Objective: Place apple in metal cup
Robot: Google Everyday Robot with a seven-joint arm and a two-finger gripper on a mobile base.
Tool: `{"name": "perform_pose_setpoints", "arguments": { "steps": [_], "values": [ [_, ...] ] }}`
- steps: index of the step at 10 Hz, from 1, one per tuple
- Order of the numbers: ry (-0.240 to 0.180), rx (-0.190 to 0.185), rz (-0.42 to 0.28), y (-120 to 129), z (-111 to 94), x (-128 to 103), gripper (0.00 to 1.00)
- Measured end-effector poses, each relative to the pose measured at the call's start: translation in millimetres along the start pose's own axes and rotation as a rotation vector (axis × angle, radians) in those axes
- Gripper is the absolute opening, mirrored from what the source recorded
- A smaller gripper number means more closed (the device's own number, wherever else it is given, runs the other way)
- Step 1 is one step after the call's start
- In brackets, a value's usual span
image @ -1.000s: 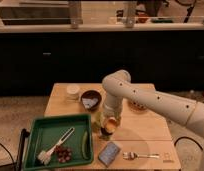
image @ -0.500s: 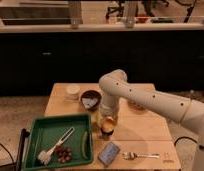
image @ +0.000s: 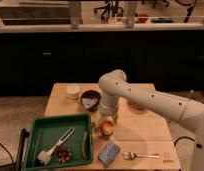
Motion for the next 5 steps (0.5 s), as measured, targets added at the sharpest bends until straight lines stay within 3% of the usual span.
{"name": "perform_pose_setpoints", "arguments": {
  "steps": [5],
  "values": [
    [0.010,0.000,-0.004,1.9,-5.2,3.0,0.80]
  ]
}}
